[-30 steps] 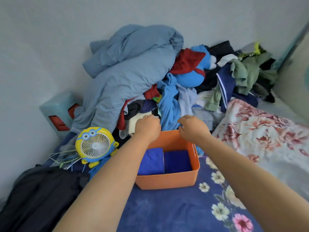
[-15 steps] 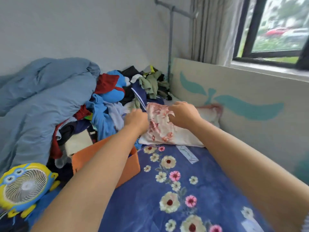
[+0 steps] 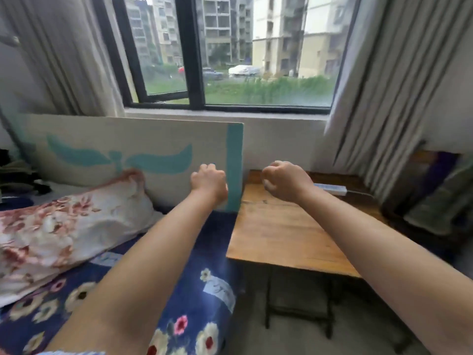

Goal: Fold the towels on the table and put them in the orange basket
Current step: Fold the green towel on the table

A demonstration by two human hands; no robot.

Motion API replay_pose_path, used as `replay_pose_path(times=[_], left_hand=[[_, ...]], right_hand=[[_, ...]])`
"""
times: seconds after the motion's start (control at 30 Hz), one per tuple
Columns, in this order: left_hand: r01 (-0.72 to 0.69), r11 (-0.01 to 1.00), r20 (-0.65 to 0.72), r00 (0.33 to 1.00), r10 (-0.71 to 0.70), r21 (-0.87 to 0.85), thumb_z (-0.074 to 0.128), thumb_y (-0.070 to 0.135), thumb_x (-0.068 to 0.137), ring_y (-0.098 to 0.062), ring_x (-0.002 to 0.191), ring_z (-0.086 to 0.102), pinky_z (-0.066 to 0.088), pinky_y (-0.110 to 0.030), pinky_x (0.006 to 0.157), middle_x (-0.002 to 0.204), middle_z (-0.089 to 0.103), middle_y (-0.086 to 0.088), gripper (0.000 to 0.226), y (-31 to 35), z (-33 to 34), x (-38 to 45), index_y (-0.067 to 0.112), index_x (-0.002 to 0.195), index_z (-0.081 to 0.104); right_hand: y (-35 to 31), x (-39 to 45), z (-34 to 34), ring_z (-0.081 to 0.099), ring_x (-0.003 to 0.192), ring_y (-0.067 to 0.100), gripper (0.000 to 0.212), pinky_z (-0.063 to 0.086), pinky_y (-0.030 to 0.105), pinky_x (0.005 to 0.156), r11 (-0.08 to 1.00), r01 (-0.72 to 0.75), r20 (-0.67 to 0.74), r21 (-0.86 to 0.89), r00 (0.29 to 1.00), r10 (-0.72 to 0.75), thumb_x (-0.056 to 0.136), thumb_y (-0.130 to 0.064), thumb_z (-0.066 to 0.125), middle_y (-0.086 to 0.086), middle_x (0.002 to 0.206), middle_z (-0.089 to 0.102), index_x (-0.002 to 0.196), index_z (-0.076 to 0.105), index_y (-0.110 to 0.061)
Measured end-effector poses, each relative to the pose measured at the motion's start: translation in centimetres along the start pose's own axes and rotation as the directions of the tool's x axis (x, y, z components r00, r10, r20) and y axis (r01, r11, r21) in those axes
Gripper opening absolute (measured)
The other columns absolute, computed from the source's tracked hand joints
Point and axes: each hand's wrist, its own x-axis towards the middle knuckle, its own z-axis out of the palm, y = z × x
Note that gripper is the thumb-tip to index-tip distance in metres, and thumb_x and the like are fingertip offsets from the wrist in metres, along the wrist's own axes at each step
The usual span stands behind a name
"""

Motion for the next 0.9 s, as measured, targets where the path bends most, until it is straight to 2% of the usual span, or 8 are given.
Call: replay_pose_path(times=[0.13, 0.23, 0.43, 0.53, 0.67, 0.9], left_hand=[[-0.208, 0.977, -0.069, 0.976, 0.204, -0.050, 0.041, 0.025, 0.092, -0.029, 0.119, 0.042, 0.041, -0.038, 0.091, 0.122, 0.050, -0.013, 0.035, 12.8, -1.0, 3.6, 0.007, 0.118, 0.055], [-0.326, 0.944, -0.081, 0.944, 0.321, -0.059, 0.042, 0.026, 0.092, -0.028, 0.119, 0.043, 0.043, -0.037, 0.089, 0.123, 0.050, -0.012, 0.035, 21.3, -1.4, 5.5, 0.008, 0.118, 0.055], [-0.467, 0.867, -0.149, 0.883, 0.446, -0.173, 0.042, 0.016, 0.088, -0.029, 0.119, 0.042, 0.042, -0.037, 0.087, 0.121, 0.051, -0.012, 0.031, 37.9, -2.7, 8.7, 0.008, 0.115, 0.054], [-0.519, 0.831, -0.169, 0.854, 0.493, -0.200, 0.044, 0.017, 0.088, -0.029, 0.120, 0.042, 0.042, -0.038, 0.088, 0.121, 0.051, -0.012, 0.030, 44.1, -3.5, 10.0, 0.008, 0.114, 0.055], [-0.554, 0.809, -0.146, 0.832, 0.534, -0.197, 0.045, 0.021, 0.090, -0.028, 0.121, 0.040, 0.041, -0.037, 0.089, 0.123, 0.050, -0.011, 0.030, 51.1, -4.3, 12.2, 0.009, 0.115, 0.056], [-0.611, 0.768, -0.142, 0.791, 0.594, -0.193, 0.041, 0.016, 0.090, -0.028, 0.120, 0.041, 0.041, -0.036, 0.087, 0.123, 0.050, -0.011, 0.030, 61.8, -4.3, 19.3, 0.009, 0.114, 0.057]], right_hand=[[11.3, -4.6, -2.8, 0.050, 0.115, 0.030, 0.032, 0.044, 0.037, 0.093, 0.972, -0.233, 0.002, -0.018, 0.972, 0.233, 0.088, -0.019, 0.044, 0.011, 0.123, 0.055, 0.118, 0.055, -0.011], [18.7, -7.8, -4.3, 0.047, 0.119, 0.028, 0.037, 0.042, 0.041, 0.097, 0.945, -0.326, 0.021, -0.038, 0.945, 0.327, 0.088, -0.016, 0.044, 0.011, 0.127, 0.053, 0.124, 0.051, -0.012], [33.8, -13.5, -7.5, 0.050, 0.116, 0.029, 0.039, 0.045, 0.036, 0.089, 0.882, -0.464, -0.050, -0.078, 0.886, 0.462, 0.091, -0.017, 0.042, 0.011, 0.129, 0.052, 0.129, 0.047, -0.013], [40.1, -15.2, -8.8, 0.050, 0.115, 0.030, 0.038, 0.044, 0.035, 0.089, 0.845, -0.530, -0.084, -0.067, 0.847, 0.525, 0.090, -0.017, 0.042, 0.012, 0.127, 0.054, 0.127, 0.050, -0.012], [47.3, -16.7, -9.6, 0.052, 0.112, 0.028, 0.035, 0.043, 0.030, 0.084, 0.770, -0.638, -0.168, -0.020, 0.762, 0.626, 0.088, -0.015, 0.045, 0.011, 0.123, 0.057, 0.122, 0.054, -0.012], [59.2, -15.7, -9.6, 0.053, 0.109, 0.029, 0.034, 0.042, 0.030, 0.085, 0.656, -0.755, -0.181, -0.002, 0.645, 0.742, 0.088, -0.015, 0.043, 0.010, 0.122, 0.058, 0.120, 0.056, -0.012]])
